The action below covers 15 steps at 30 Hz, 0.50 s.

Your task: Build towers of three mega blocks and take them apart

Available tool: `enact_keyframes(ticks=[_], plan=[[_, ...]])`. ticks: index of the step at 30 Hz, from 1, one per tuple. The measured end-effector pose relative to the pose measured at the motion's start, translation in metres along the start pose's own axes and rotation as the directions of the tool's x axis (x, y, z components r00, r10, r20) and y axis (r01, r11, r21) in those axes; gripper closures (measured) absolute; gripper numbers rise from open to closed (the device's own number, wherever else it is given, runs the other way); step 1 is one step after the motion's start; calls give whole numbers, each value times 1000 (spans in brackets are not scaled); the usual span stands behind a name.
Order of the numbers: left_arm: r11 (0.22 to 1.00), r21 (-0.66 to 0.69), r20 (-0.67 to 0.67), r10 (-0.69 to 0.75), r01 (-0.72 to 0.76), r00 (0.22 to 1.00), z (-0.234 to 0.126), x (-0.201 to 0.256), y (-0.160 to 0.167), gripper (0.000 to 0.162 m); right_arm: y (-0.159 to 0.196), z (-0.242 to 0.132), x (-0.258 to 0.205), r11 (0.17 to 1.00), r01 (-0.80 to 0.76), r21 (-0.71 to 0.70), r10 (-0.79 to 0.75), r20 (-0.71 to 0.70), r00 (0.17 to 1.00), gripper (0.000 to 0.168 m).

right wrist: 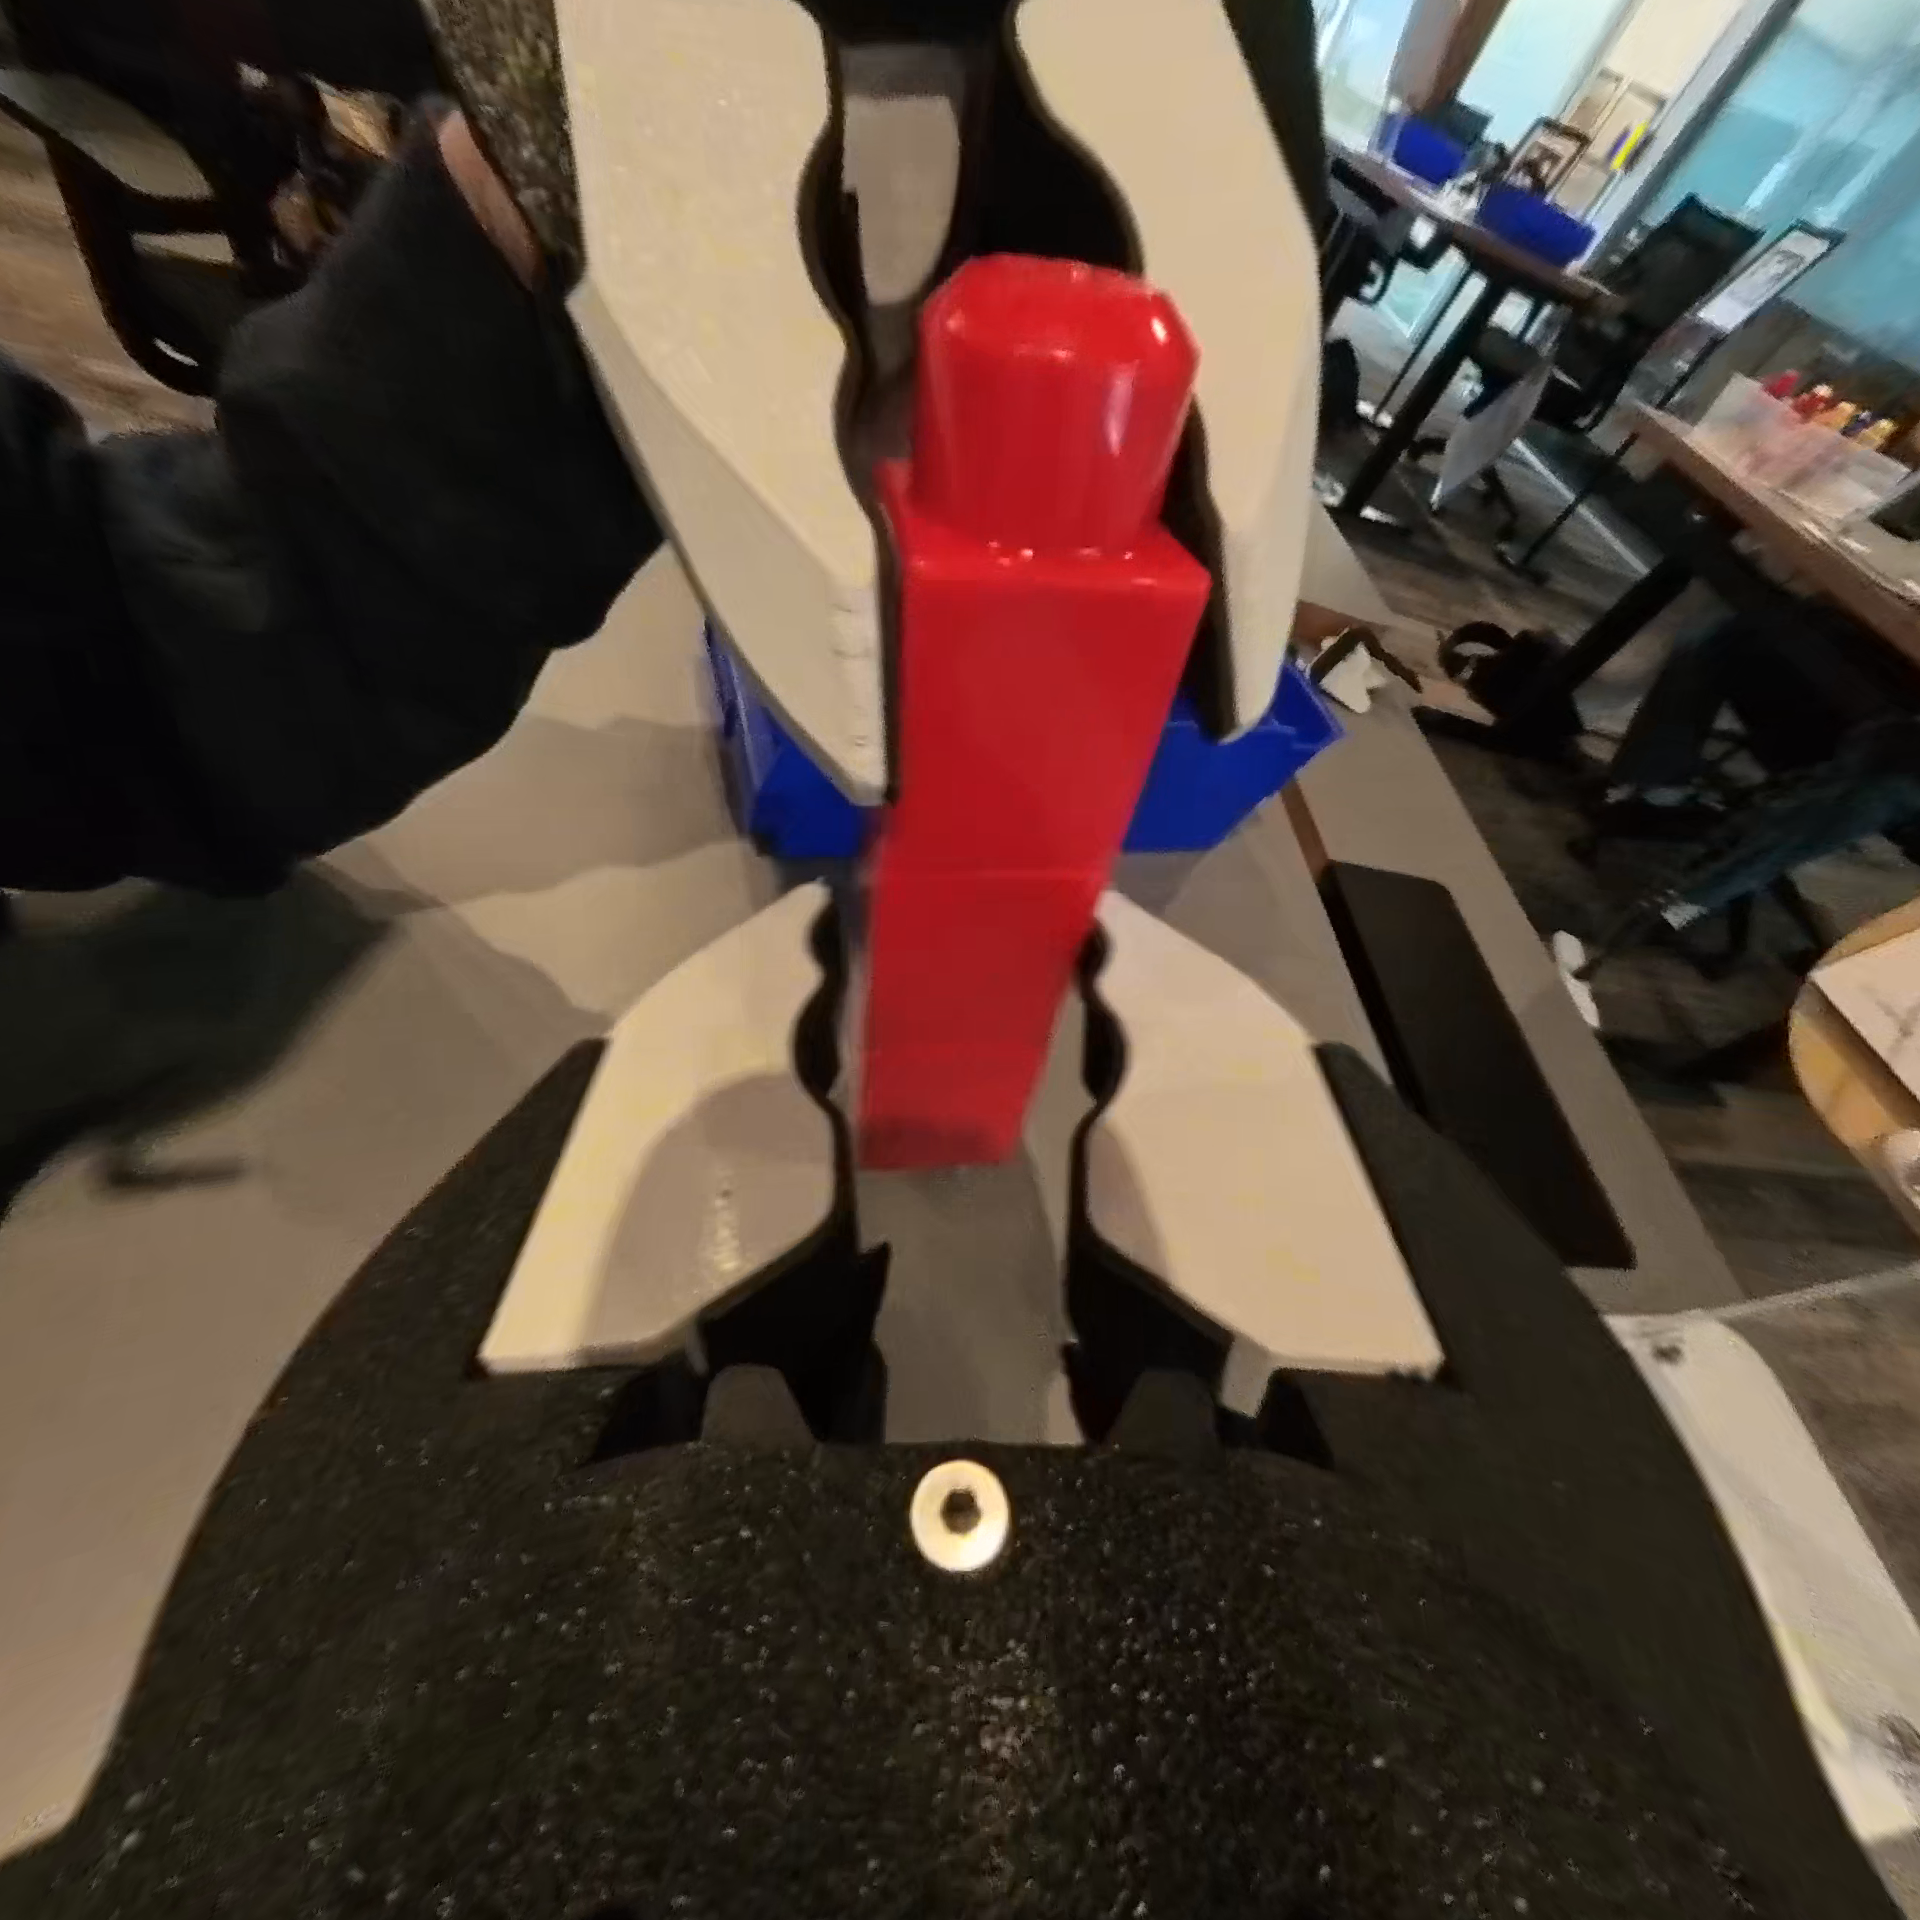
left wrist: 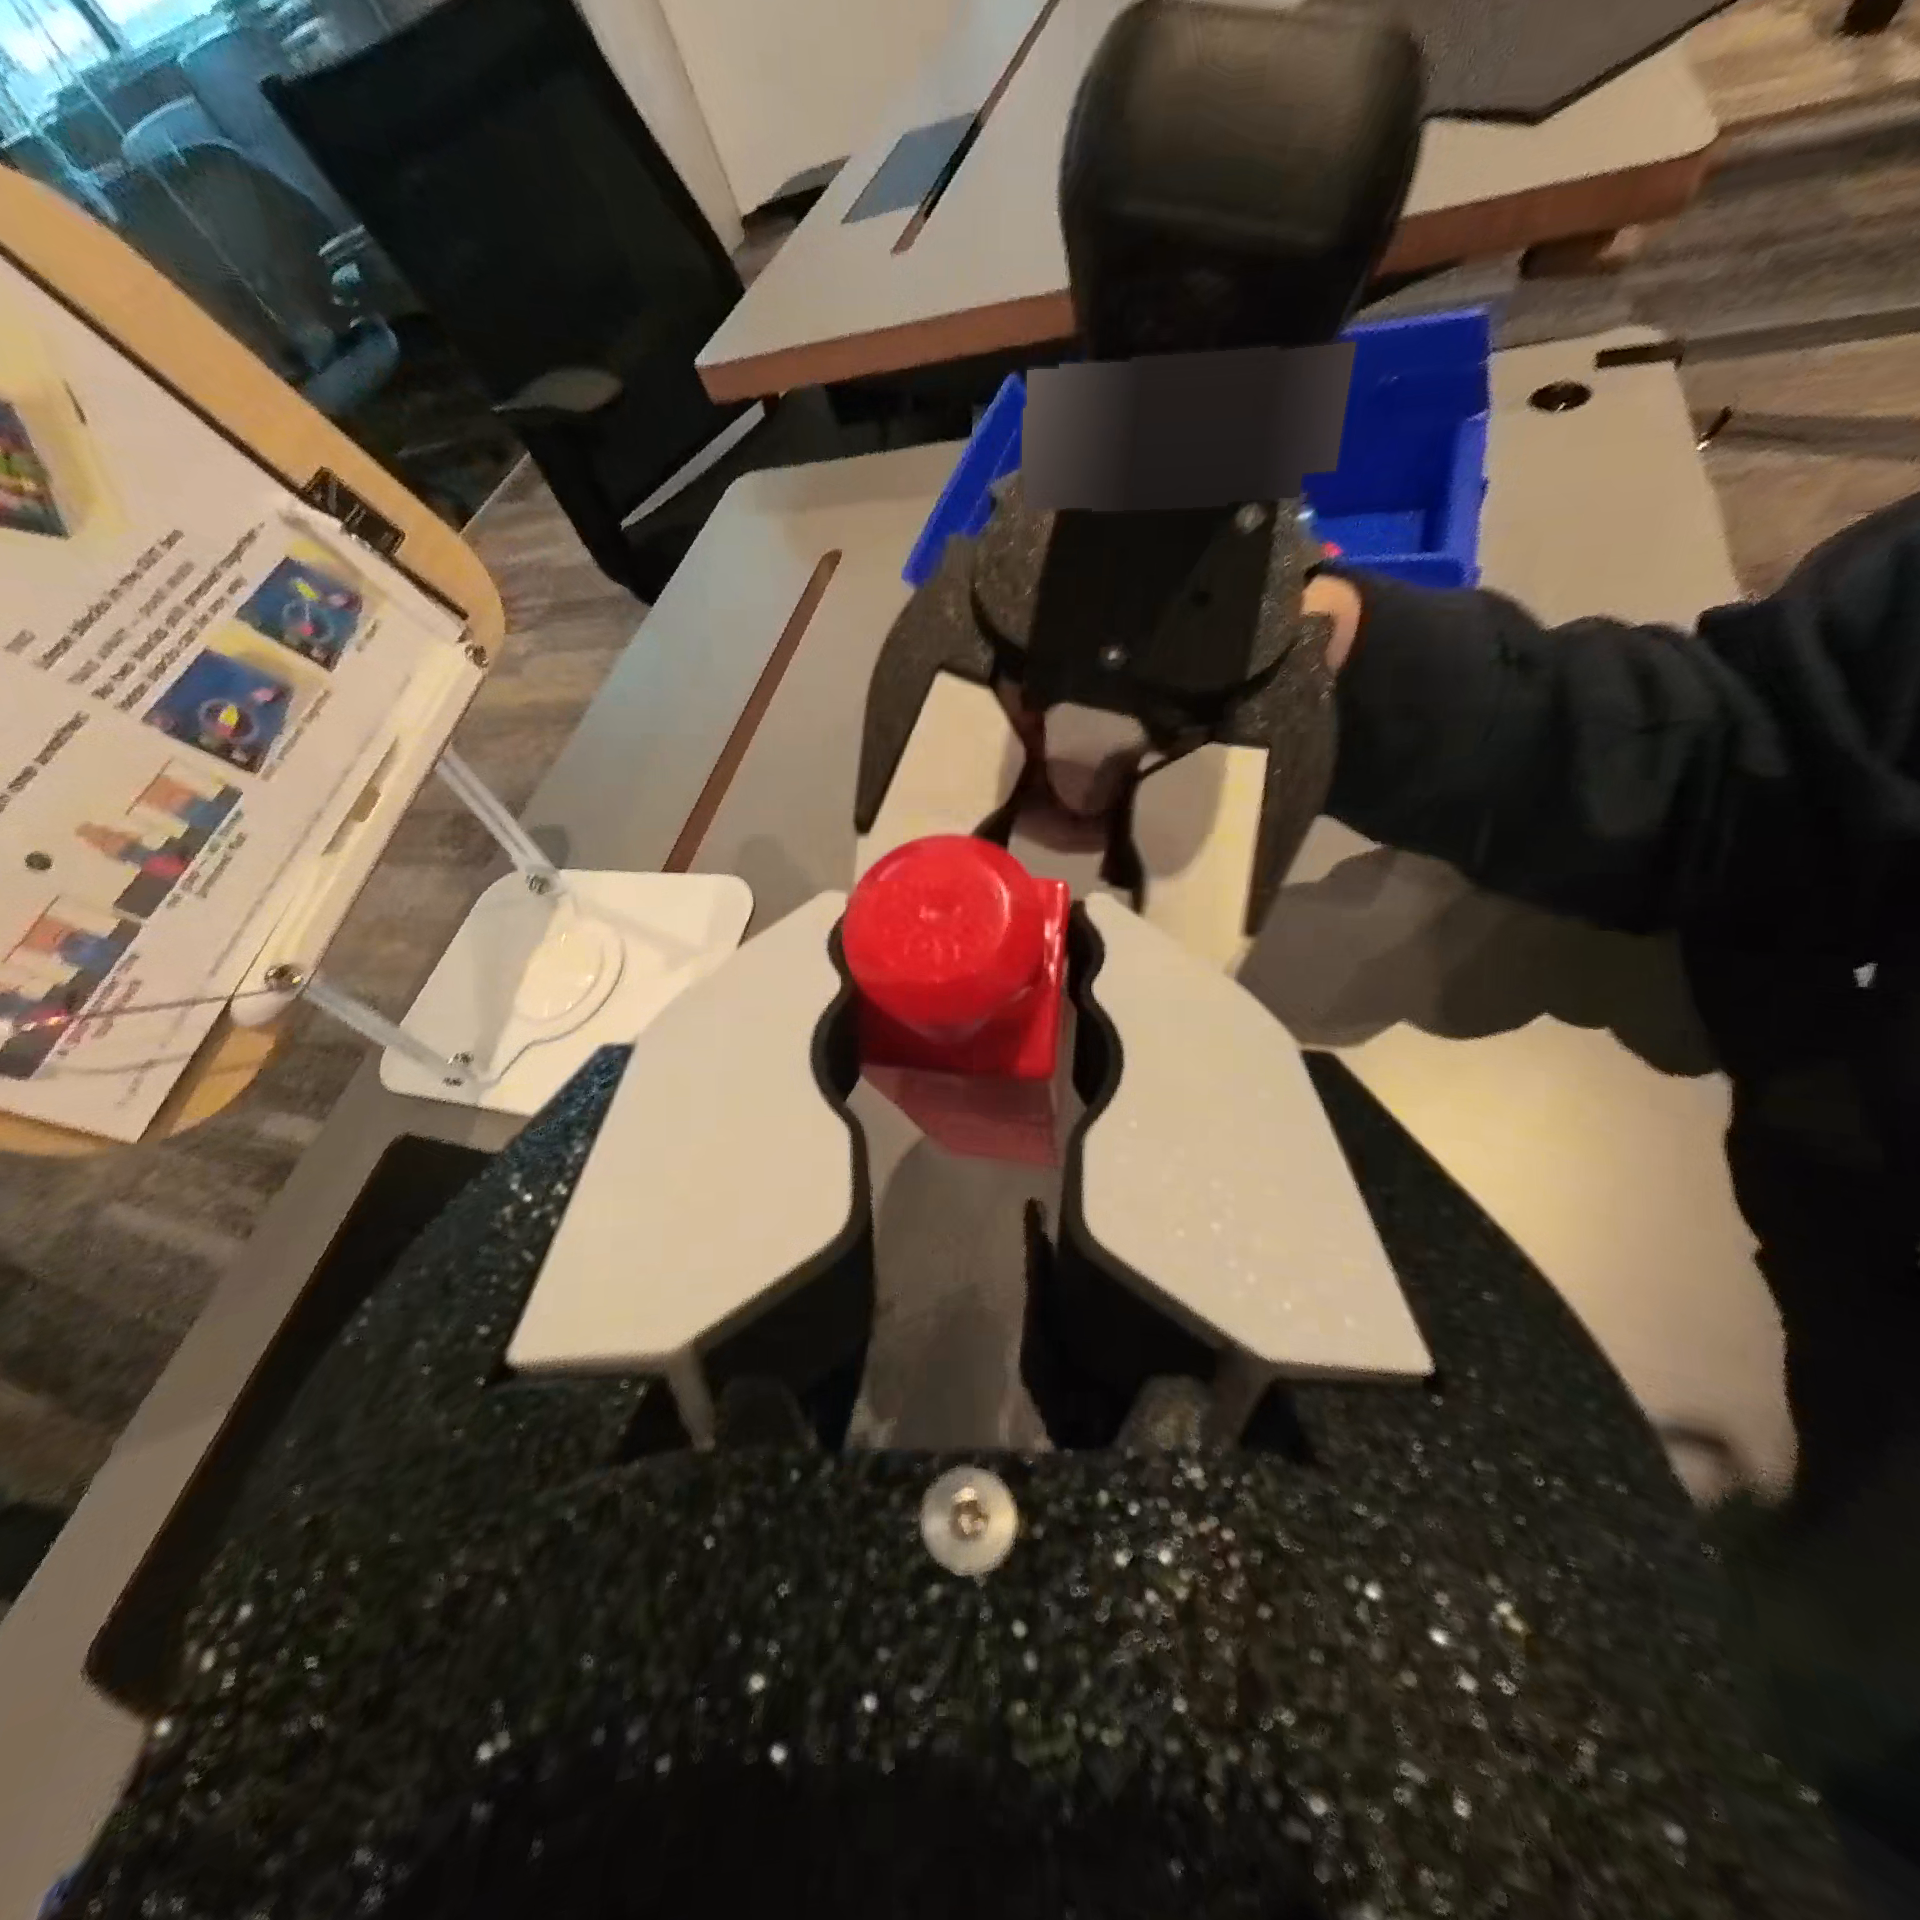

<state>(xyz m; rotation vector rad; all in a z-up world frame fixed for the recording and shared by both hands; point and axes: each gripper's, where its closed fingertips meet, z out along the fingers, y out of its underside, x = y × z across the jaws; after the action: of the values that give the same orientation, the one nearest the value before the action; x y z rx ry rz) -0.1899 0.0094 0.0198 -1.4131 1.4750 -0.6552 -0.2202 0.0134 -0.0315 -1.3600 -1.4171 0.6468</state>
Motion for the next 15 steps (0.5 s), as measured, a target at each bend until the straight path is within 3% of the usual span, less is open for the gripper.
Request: enact_keyframes(ticks=[1,3,7,9,12,15], plan=[[1000,18,-13,-1,1,1000,0,2,-3,125,-2,-2,1,1000,4,16,-4,-1,1000,129],[998,58,16,10,-11,1000,0,1,-9,122,-4,-8,6,999,-15,44,15,-14,1000,130],[988,156,174,-9,-19,985,-6,-18,-11,62,-17,-28,22,981,-81,176,92,-57,994,131],[989,146,183,-27,0,983,1,-23,-2,51,-29,-38,23,952,-112,284,122,-19,992,131],[998,59,148,-13,4,989,18,-19,9,51,-47,-49,18,888,-150,435,138,59,989,131],[999,41,96,29,-33,995,31,-7,6,70,-54,-53,15,855,-170,489,136,105,985,131]])
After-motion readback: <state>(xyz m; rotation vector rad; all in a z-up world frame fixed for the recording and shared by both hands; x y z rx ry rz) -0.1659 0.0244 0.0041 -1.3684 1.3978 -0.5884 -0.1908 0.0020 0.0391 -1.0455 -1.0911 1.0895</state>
